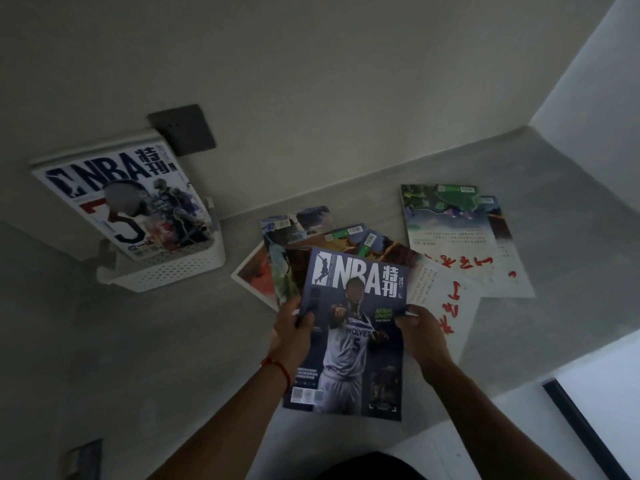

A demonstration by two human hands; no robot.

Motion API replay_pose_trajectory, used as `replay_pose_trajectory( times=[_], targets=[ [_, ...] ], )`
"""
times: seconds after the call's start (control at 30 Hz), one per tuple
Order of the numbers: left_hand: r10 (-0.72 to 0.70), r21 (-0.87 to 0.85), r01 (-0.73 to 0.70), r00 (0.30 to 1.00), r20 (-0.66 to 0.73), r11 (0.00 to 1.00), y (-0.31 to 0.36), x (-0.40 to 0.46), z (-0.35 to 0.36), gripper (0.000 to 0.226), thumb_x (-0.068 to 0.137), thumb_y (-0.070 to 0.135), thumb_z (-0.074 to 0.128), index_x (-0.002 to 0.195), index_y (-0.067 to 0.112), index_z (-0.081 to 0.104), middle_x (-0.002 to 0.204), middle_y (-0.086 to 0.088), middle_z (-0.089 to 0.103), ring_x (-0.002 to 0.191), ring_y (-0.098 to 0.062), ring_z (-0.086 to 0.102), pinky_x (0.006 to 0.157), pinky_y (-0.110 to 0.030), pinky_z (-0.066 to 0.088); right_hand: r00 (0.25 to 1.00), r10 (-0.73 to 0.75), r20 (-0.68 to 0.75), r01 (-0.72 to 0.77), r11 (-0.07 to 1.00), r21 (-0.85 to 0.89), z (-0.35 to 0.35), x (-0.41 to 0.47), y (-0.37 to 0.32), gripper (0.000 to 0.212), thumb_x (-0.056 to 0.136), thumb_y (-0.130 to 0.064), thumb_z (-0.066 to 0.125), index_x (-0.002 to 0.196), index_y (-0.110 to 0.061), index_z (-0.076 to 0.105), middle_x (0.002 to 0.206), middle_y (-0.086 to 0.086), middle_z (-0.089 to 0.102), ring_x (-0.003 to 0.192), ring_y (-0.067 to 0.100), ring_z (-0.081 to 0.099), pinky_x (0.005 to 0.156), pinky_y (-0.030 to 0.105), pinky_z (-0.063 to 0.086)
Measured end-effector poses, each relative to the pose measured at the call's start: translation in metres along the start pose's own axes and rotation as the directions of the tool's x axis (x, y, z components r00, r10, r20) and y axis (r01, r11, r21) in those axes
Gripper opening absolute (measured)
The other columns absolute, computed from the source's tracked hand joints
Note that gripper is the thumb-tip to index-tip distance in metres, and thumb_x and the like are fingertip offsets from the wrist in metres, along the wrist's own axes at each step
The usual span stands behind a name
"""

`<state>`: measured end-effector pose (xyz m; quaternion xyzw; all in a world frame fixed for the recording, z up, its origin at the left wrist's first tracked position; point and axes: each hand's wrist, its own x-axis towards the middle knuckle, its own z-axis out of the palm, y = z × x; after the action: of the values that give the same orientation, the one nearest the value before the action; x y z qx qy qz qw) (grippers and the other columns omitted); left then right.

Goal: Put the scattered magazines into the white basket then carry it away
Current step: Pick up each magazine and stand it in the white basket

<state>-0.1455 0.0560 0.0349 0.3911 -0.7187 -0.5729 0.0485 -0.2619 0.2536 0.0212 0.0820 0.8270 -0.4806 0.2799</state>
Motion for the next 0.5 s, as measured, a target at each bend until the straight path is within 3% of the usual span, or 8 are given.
replay_pose_trajectory(
  times=[0.1,0.17,0.23,0.3,0.37,0.43,0.5],
  targets=[
    [0.157,-0.024,-0.156,0.987,0.033,0.987,0.01,0.001,-0.046,0.039,0.097,0.003,0.054,0.131,0.023,0.054,0.131,0.001,0.061,0.122,-0.018,0.057,0.103,-0.037,0.048,0.984,0.017,0.175,-0.041,0.99,0.134,0.013,-0.005,-0.016,0.013,0.1,-0.015,0.051,0.103,-0.016,0.063,0.107,0.014,0.069,0.096,0.027,0.068,0.09,0.049,0.057],
    [0.17,-0.029,-0.169,0.985,0.032,0.985,0.015,0.005,-0.082,0.039,0.099,0.006,0.053,0.133,0.024,0.055,0.128,0.006,0.065,0.117,-0.01,0.062,0.104,-0.042,0.05,0.965,-0.034,0.262,-0.014,0.984,0.178,0.026,-0.007,-0.031,0.014,0.1,-0.011,0.054,0.11,-0.007,0.063,0.109,0.023,0.068,0.092,0.03,0.069,0.085,0.045,0.057],
    [0.132,-0.042,-0.133,0.99,-0.041,0.99,0.016,0.007,-0.118,0.025,0.099,0.009,0.055,0.122,0.02,0.061,0.112,0.005,0.07,0.103,-0.011,0.067,0.098,-0.049,0.053,0.938,-0.149,0.313,0.098,0.98,0.173,0.045,-0.011,-0.055,0.015,0.099,-0.007,0.057,0.112,-0.004,0.063,0.109,0.027,0.067,0.084,0.028,0.07,0.072,0.035,0.061],
    [0.102,-0.071,-0.112,0.986,-0.13,0.991,0.022,0.011,-0.155,0.015,0.099,0.013,0.056,0.112,0.017,0.061,0.106,0.003,0.07,0.099,-0.016,0.067,0.096,-0.051,0.053,0.893,-0.284,0.349,0.248,0.958,0.147,0.07,-0.016,-0.091,0.012,0.097,-0.006,0.059,0.101,-0.012,0.068,0.105,0.022,0.071,0.078,0.024,0.072,0.069,0.032,0.061],
    [0.086,-0.114,-0.116,0.968,-0.237,0.987,0.034,0.019,-0.193,0.017,0.1,0.018,0.055,0.116,0.02,0.058,0.108,0.011,0.067,0.101,-0.013,0.063,0.095,-0.042,0.052,0.843,-0.401,0.358,0.376,0.916,0.139,0.101,-0.02,-0.138,0.025,0.095,-0.005,0.058,0.086,-0.022,0.074,0.091,0.013,0.075,0.075,0.026,0.072,0.073,0.043,0.062],
    [0.145,-0.067,-0.18,0.923,-0.357,0.981,0.049,0.029,-0.232,0.022,0.103,0.027,0.05,0.123,0.02,0.056,0.106,0.001,0.064,0.094,-0.013,0.062,0.085,-0.037,0.052,0.791,-0.528,0.309,0.526,0.845,0.097,0.134,-0.023,-0.186,0.028,0.092,-0.01,0.06,0.077,-0.03,0.074,0.08,0.009,0.075,0.075,0.031,0.073,0.075,0.057,0.061],
    [0.275,0.089,-0.264,0.847,-0.454,0.96,0.064,0.039,-0.272,0.019,0.104,0.033,0.045,0.091,0.026,0.056,0.08,-0.006,0.053,0.066,-0.006,0.05,0.063,-0.023,0.044,0.717,-0.651,0.248,0.664,0.746,0.039,0.164,-0.028,-0.231,0.015,0.086,-0.021,0.062,0.079,-0.029,0.071,0.077,0.004,0.075,0.072,0.023,0.074,0.072,0.054,0.061]
  ],
)
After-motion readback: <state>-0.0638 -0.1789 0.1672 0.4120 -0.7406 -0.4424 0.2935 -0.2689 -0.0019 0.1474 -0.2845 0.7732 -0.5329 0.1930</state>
